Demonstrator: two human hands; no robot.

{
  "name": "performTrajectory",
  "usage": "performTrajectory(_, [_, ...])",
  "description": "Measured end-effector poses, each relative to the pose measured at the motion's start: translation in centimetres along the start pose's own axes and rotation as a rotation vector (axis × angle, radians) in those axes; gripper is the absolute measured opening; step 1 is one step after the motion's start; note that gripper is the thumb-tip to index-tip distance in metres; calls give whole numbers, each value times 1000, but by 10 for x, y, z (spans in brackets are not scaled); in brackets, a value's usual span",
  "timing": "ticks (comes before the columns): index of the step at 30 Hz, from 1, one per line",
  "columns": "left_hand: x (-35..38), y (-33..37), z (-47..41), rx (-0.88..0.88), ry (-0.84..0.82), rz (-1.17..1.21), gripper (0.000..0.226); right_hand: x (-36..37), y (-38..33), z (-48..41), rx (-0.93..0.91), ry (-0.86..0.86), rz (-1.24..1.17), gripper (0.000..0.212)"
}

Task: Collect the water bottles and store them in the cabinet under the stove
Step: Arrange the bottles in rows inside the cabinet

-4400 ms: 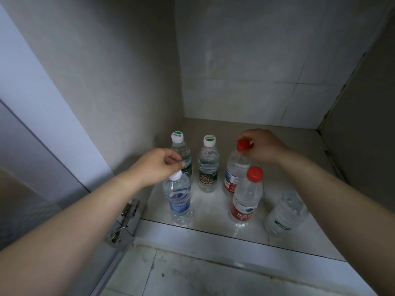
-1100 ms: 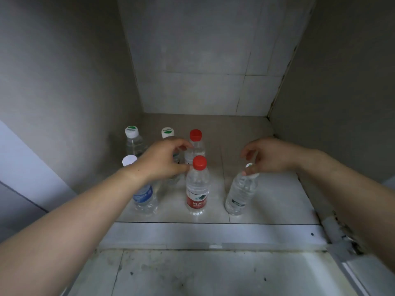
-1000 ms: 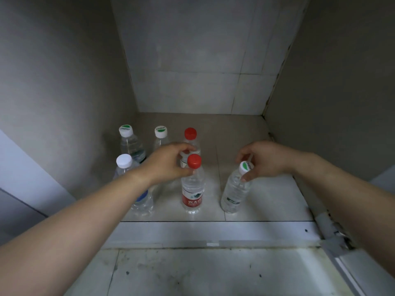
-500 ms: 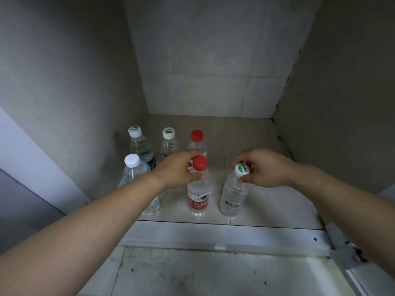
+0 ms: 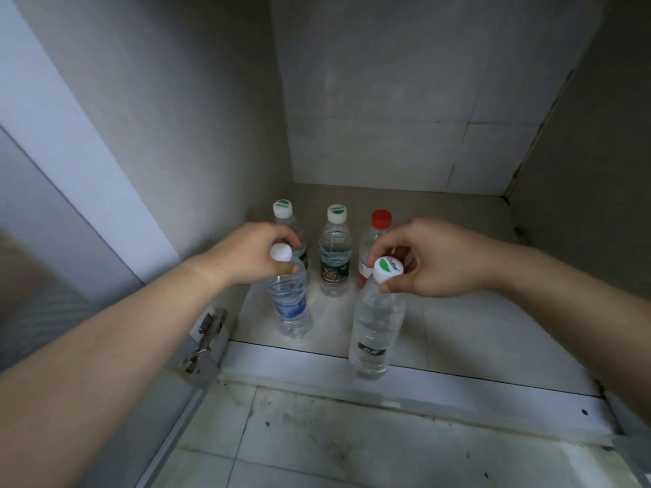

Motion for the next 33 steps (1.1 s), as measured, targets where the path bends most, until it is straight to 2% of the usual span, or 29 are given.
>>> performTrajectory(5, [5,-9,8,12,81,-32,31,25,-10,-27,-34,63,-33,29])
performTrajectory(13, [6,-19,6,-22,133,-38,34,57,-2,-74,-36,103,56,32])
performTrajectory(18, [5,-21,-1,-49,112,2,35,65,13,-86,3,143,19,36])
performTrajectory(23, [13,-17,-3,-82,76,35,43,70,17,-82,-32,131,69,55])
performTrajectory(28, [11,-20,0,-88,138,35,37,68,11,-83,-65,153,96,39])
performTrajectory(33, [9,-26,1,-84,140,50,38,70,11,-75,-69,141,88,42])
Point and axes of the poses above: each hand's wrist, its own z-axis away from the middle knuckle, its own x-axis out of the palm, y = z × x, the point moved 1 cm from there along -z, towards the middle knuckle, and after that the axes turned 4 degrees about y, right-handed, at the moved point
